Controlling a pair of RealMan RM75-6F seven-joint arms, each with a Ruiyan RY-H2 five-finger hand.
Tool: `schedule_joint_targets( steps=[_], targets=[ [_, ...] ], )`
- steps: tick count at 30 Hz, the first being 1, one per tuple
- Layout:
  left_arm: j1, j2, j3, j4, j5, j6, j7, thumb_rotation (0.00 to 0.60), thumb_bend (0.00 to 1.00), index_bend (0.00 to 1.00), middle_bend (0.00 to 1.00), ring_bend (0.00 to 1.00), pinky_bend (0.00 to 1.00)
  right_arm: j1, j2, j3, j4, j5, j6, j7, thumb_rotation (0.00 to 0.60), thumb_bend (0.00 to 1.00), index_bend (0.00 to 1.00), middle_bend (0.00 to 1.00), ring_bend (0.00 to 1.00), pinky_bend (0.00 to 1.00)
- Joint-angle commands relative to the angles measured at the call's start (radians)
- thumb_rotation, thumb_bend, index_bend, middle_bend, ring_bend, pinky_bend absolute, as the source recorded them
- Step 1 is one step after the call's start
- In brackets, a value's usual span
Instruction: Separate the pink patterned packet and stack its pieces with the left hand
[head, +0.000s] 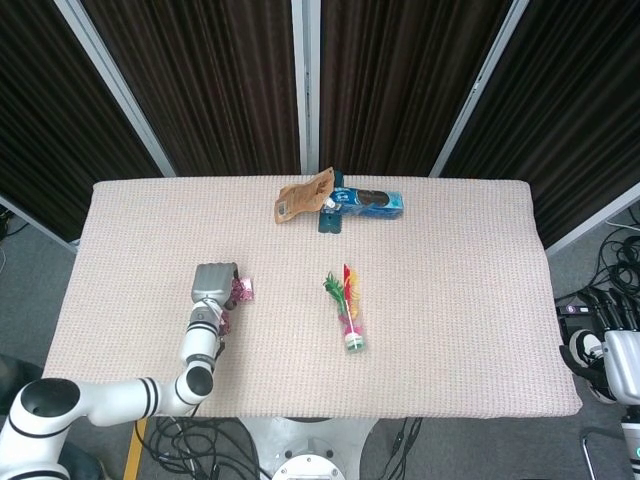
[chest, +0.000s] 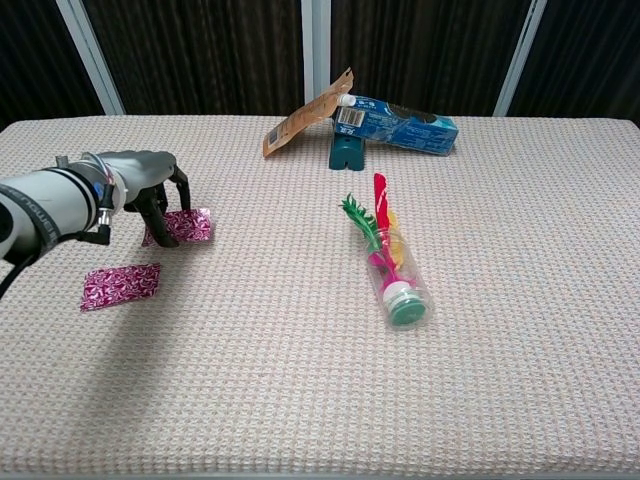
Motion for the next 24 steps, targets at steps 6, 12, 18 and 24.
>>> schedule_joint_targets(
  steps=[6,12,18,24],
  targets=[
    [0.040,0.081,-0.013,-0.142,-0.071,0.060,-0.002,0.600,0.27,0.45,0.88,0.90,0.94,0.005,-0.008,-0.002,0.012,-0.004,-0.011,0.015,0.520,0.20,0.13,0.09,0.00,0.00],
    [0.085,0.111,0.009,-0.213,-0.065,0.107,-0.039,0.600,0.27,0.45,0.88,0.90,0.94,0.007,-0.014,-0.002,0.023,-0.007,-0.012,0.026,0.518,0.20,0.13,0.09,0.00,0.00],
    [0.117,0.118,0.041,-0.266,-0.038,0.142,-0.060,0.600,0.27,0.45,0.88,0.90,0.94,0.006,-0.016,-0.003,0.026,-0.011,-0.010,0.030,0.523,0.20,0.13,0.09,0.00,0.00],
    [0.137,0.117,0.061,-0.301,-0.040,0.168,-0.059,0.600,0.27,0.45,0.88,0.90,0.94,0.008,-0.016,-0.003,0.025,-0.011,-0.013,0.029,0.518,0.20,0.13,0.09,0.00,0.00]
  ],
)
